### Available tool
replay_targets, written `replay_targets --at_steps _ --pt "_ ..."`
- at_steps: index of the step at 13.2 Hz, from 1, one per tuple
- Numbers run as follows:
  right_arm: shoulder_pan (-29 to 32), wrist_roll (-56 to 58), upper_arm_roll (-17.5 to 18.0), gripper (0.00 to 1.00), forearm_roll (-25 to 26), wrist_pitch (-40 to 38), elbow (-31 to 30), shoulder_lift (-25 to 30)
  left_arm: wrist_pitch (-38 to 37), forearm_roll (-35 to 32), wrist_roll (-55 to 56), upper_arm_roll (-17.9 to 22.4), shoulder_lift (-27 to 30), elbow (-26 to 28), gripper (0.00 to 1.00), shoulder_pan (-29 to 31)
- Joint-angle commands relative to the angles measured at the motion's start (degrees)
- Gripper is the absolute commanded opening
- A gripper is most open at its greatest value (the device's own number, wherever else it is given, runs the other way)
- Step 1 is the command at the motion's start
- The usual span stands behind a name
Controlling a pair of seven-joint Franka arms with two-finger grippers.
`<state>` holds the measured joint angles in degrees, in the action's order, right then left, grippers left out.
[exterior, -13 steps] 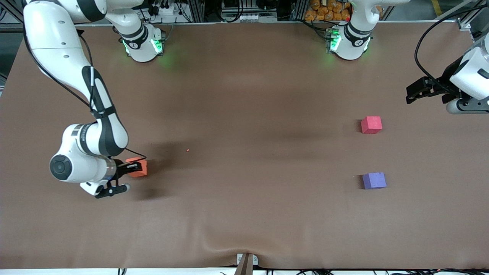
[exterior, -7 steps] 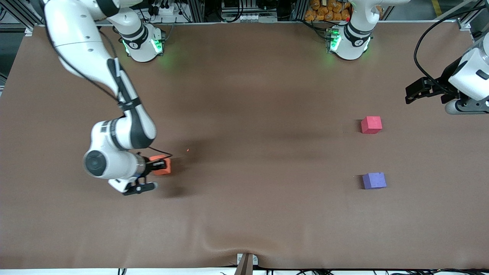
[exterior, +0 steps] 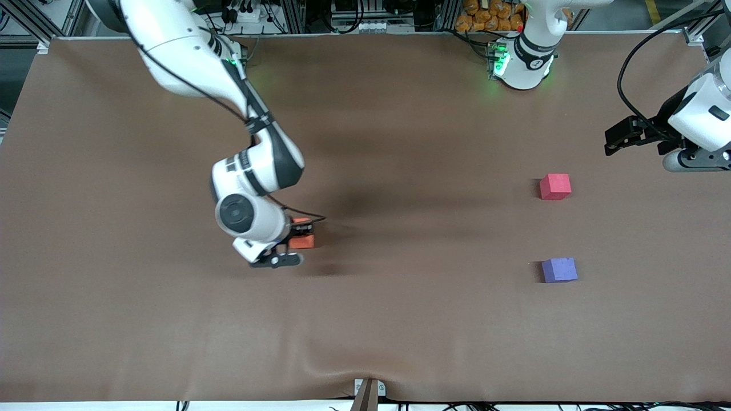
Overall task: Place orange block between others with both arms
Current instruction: 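Carry the orange cube with the right gripper toward the table middle, then set down the orange cube and open the right gripper while the left gripper approaches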
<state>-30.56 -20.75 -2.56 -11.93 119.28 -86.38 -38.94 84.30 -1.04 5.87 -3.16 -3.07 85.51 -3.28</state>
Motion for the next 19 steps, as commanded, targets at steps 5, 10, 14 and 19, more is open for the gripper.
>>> replay_targets --at_steps 5,10,14,19 --pt "-4.69 -6.41 -0.61 0.66 -0.55 3.50 1.30 -0.70 0.08 -0.01 0.98 -0.18 -0.44 0.10 1.00 -0.41" --pt "-2.76 -6.06 -0.96 0.80 -0.46 3.15 1.47 -0.43 3.58 -0.01 8.08 -1.76 -4.30 -0.60 1.00 -3.65" --pt "1.63 -5.97 -0.96 1.00 -0.20 1.14 1.74 2.36 8.24 3.14 16.69 -2.11 -11.15 -2.79 1.00 -10.24" --pt "8.91 1.90 -0.78 1.00 -0.11 -16.16 1.74 13.52 19.39 3.59 27.86 -2.02 -20.81 -4.46 1.00 -19.21"
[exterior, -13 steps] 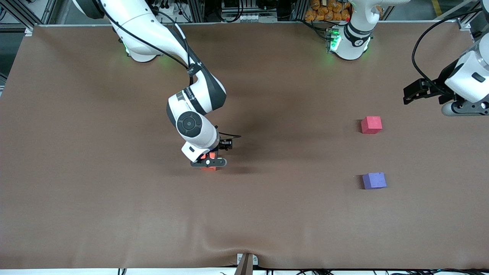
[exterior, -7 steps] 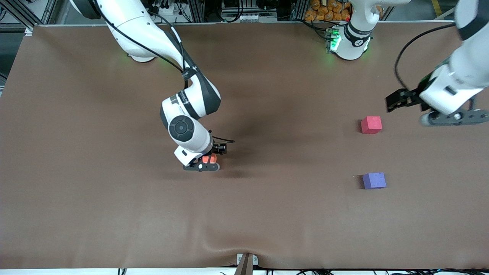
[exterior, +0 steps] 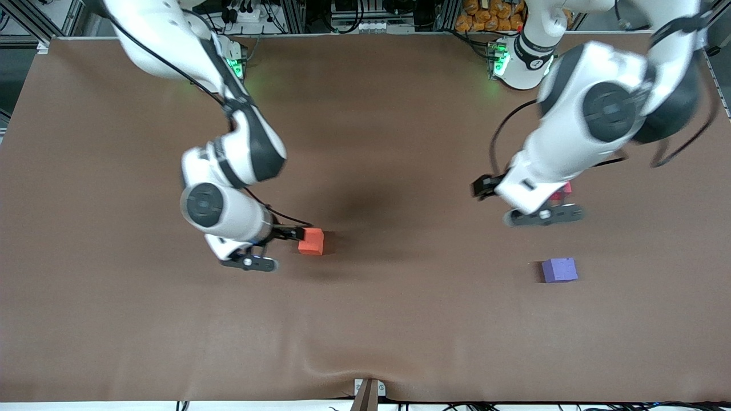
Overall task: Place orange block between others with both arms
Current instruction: 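Set down the orange cube and open the right gripper while the left gripper approaches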
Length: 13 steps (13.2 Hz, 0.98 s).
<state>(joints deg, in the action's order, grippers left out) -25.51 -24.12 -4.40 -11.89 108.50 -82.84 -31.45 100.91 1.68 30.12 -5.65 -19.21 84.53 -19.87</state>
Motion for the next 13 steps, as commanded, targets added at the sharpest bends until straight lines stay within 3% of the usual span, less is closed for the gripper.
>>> replay_targets --at_steps 1,4,6,8,11,13 --pt "6.32 9.05 1.14 1.00 -0.15 -7.93 -1.88 8.05 5.15 0.78 5.90 0.55 -6.96 -4.71 1.00 -4.11" --pt "12.83 16.63 1.15 1.00 0.46 -14.53 -1.97 12.80 17.26 0.34 13.37 0.99 -13.20 -6.13 1.00 -9.21" --pt "16.35 19.28 1.23 1.00 4.40 -17.44 -1.88 15.27 25.79 0.08 16.28 1.60 -17.33 -6.21 1.00 -12.90" --pt "18.38 19.73 1.23 1.00 8.01 -19.19 -2.15 17.90 32.74 -1.58 18.21 5.01 -21.37 -7.70 1.00 -18.33" --pt "21.11 19.81 1.23 1.00 9.25 -22.71 -2.06 20.28 44.68 -1.68 23.04 13.00 -27.44 -9.29 1.00 -28.09" --pt "21.64 21.29 1.23 1.00 10.92 -23.07 -2.06 21.25 50.85 -1.68 24.63 15.39 -30.61 -9.29 1.00 -31.88"
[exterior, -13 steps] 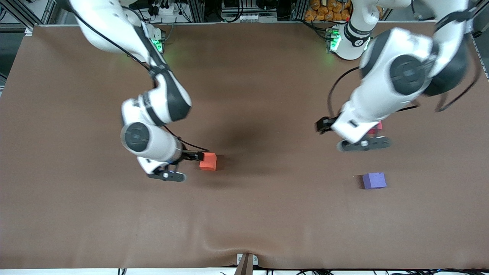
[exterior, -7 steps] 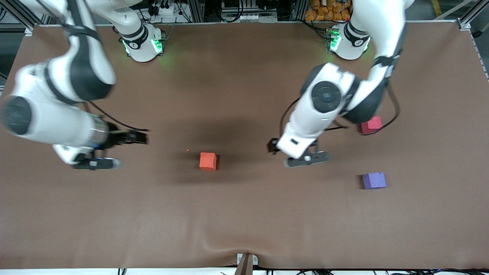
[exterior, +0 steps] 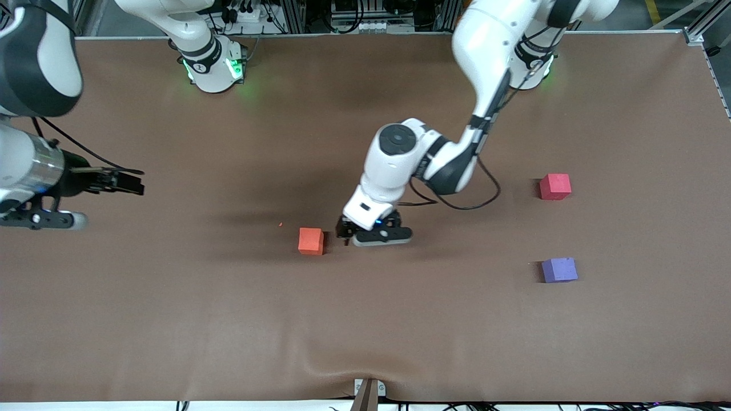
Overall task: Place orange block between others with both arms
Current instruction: 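Set down the orange cube and open the right gripper while the left gripper approaches, then grasp the orange cube with the left gripper while the right gripper withdraws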
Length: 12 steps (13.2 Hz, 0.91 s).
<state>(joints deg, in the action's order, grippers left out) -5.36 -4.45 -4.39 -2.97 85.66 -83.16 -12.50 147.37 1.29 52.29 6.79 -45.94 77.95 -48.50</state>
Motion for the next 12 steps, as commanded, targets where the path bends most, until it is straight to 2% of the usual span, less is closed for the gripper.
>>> replay_targets --at_steps 1,4,7,12 --pt "1.58 3.64 1.13 1.00 2.44 -0.49 -1.66 2.40 7.03 -1.29 2.55 3.22 -5.11 -2.81 1.00 -4.23" --pt "1.93 4.54 1.13 1.00 2.45 -0.58 -1.83 2.40 15.82 -1.29 3.96 3.22 -8.10 -3.51 1.00 -5.46" --pt "2.02 4.63 1.13 1.00 2.53 -0.50 -1.83 2.40 17.16 -1.20 4.05 3.40 -11.79 -7.28 1.00 -7.04" --pt "2.81 4.80 1.13 1.00 3.59 -0.58 -1.75 2.48 21.20 -1.20 4.05 4.28 -15.23 -7.38 1.00 -10.03"
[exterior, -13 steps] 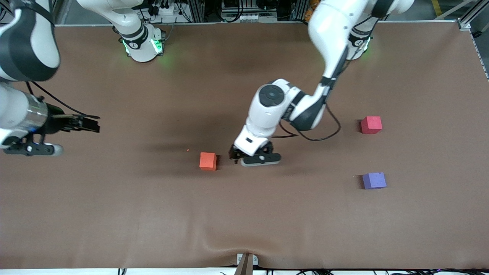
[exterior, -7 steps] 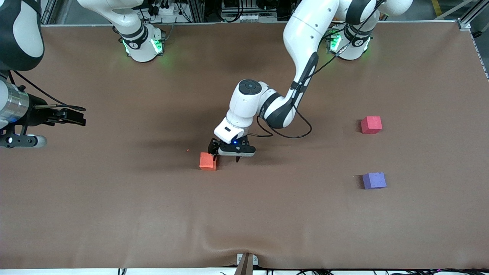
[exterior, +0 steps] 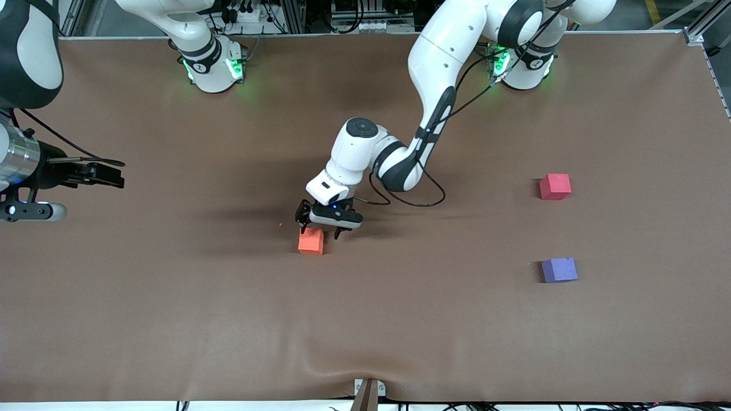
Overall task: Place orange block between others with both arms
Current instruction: 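Grasp the orange cube with the left gripper while the right gripper withdraws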
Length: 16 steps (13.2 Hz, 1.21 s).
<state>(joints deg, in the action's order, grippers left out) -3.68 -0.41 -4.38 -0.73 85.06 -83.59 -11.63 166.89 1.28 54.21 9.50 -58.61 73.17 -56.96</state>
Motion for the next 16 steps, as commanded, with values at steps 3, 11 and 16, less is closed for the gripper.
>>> replay_targets --at_steps 3,11,16 --pt "1.22 0.76 1.13 1.00 1.35 0.02 -1.31 1.61 3.00 -1.19 2.13 1.57 -4.23 -2.68 1.00 -2.01" --pt "1.22 0.76 1.13 1.00 1.26 -0.33 -1.49 1.43 4.41 -1.19 2.13 1.66 -7.04 -5.49 1.00 -2.10" --pt "1.22 0.76 1.13 1.00 1.26 -0.51 -1.57 1.43 4.85 -1.02 2.31 1.40 -7.92 -6.81 1.00 -2.01"
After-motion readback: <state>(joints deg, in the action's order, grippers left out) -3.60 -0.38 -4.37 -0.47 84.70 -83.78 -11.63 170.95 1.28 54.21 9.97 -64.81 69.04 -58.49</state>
